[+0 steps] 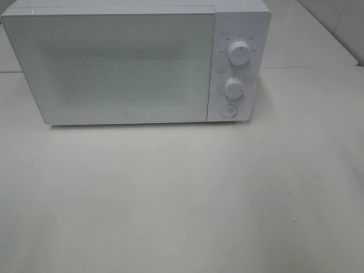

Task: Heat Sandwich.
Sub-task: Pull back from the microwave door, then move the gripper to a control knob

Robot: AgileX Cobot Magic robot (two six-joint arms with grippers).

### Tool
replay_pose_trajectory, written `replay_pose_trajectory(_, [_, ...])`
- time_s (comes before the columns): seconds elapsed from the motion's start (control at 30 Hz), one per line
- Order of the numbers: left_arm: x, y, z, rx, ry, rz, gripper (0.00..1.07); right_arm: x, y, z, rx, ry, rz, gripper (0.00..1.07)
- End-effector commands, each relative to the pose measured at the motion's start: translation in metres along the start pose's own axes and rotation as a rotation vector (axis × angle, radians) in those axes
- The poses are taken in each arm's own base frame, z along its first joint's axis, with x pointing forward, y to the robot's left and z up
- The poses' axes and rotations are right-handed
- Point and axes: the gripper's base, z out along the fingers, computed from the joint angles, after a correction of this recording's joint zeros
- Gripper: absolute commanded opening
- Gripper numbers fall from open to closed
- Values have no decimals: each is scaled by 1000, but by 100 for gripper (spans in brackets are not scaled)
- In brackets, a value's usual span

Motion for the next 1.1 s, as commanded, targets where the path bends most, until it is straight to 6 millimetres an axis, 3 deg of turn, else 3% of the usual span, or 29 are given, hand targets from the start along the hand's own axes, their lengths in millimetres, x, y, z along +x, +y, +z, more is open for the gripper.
replay_pose_trajectory(0.03, [1, 0, -2, -4, -32, -1, 98, -4, 1, 12, -9, -48, 1, 76])
replay_pose_trajectory(0.4, [1, 0, -2, -4, -32, -1, 98, 18, 3, 57, -54, -161, -5, 76])
replay_pose_trajectory(0.67, [1, 0, -2, -4, -32, -1, 98, 37, 1, 78, -19, -210, 54, 77])
replay_pose_trajectory(1.1, [1, 0, -2, -4, -32, -1, 98, 60, 39, 96, -38, -234, -47, 76])
